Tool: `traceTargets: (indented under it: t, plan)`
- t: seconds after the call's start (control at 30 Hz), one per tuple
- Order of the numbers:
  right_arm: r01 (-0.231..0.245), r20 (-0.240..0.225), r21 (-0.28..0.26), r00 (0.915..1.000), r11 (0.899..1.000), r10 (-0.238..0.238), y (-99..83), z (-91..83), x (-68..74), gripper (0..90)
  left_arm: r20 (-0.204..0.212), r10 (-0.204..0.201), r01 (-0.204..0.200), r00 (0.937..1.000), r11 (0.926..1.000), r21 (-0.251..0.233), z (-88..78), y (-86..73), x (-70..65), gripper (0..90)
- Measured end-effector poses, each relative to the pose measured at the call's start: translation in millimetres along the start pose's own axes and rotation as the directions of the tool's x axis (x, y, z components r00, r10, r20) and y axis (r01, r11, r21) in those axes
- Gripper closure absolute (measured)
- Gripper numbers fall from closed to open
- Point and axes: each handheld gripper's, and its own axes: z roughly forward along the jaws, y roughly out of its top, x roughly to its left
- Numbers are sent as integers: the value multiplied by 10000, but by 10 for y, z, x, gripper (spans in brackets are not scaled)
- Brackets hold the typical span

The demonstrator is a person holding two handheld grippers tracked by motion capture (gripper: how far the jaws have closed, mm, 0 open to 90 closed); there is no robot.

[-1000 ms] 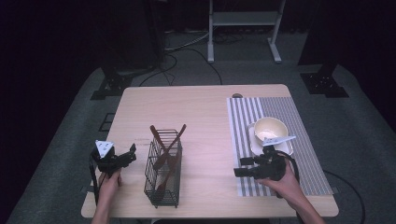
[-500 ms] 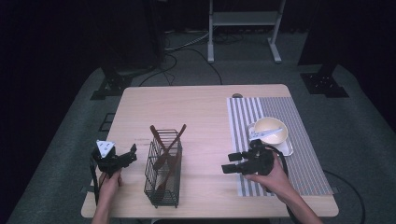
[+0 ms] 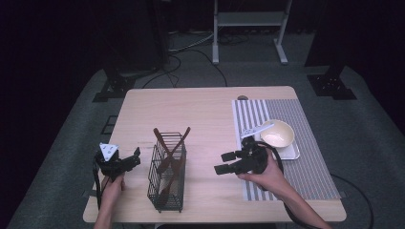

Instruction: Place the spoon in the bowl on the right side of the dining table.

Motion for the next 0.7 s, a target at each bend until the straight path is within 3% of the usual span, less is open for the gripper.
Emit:
traceTargets:
  t: [0.7]
  plan:
    - [470,-534,448,9976,9979,-446,309,332,175,206,35,95,-95,9999,10000,19,5,0,-11,0]
